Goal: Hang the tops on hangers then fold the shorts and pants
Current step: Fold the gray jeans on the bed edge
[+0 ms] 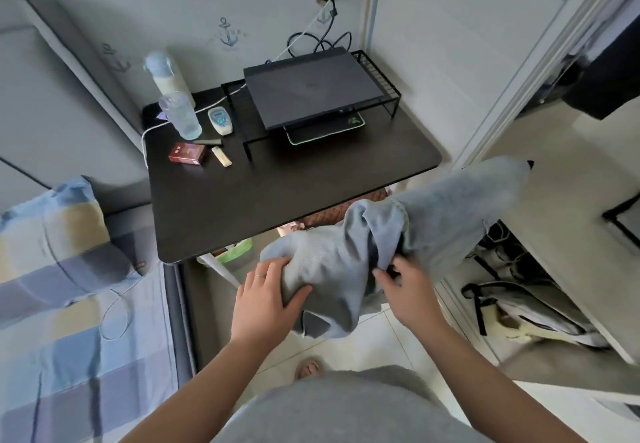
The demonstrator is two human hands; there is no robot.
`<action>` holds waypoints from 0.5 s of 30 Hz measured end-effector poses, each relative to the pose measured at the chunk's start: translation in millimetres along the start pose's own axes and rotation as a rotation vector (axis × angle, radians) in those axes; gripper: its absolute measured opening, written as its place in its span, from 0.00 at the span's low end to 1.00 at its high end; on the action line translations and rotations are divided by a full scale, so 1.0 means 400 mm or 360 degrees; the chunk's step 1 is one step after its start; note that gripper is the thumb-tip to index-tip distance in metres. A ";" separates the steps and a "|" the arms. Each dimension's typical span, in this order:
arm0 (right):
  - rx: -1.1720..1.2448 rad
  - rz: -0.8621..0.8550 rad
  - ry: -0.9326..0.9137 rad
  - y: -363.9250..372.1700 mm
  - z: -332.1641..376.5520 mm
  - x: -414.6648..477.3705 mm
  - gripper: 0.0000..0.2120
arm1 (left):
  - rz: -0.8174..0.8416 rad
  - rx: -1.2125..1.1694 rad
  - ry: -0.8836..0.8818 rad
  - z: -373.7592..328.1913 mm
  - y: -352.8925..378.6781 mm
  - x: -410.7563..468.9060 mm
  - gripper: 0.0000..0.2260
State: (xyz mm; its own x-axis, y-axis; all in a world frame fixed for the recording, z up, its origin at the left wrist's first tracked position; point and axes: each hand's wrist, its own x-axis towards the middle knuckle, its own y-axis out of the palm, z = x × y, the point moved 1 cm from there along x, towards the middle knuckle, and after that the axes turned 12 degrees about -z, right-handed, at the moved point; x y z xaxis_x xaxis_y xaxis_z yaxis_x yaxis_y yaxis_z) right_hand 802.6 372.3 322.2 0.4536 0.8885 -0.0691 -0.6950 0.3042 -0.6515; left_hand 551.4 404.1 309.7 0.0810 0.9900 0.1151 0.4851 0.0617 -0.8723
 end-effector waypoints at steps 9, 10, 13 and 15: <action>0.0364 0.0055 0.0204 -0.040 -0.007 -0.102 0.08 | 0.0076 -0.1041 -0.1041 0.012 0.028 -0.099 0.17; 0.0408 0.0034 0.0200 -0.052 -0.006 -0.118 0.09 | 0.0088 -0.1100 -0.1078 0.009 0.030 -0.112 0.15; 0.0466 -0.0026 0.0144 -0.097 0.015 -0.157 0.11 | 0.0147 -0.1281 -0.1244 -0.012 0.025 -0.151 0.13; 0.0484 -0.0023 0.0075 -0.133 0.038 -0.177 0.13 | 0.0194 -0.1370 -0.1321 -0.035 0.019 -0.178 0.11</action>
State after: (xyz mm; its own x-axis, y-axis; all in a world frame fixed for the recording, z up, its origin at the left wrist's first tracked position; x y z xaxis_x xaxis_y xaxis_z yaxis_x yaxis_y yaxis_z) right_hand 798.7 298.3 373.3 0.4853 0.8685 -0.1013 -0.8202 0.4120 -0.3969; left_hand 561.5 332.2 301.5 -0.2653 0.7827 -0.5630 0.9614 0.1706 -0.2160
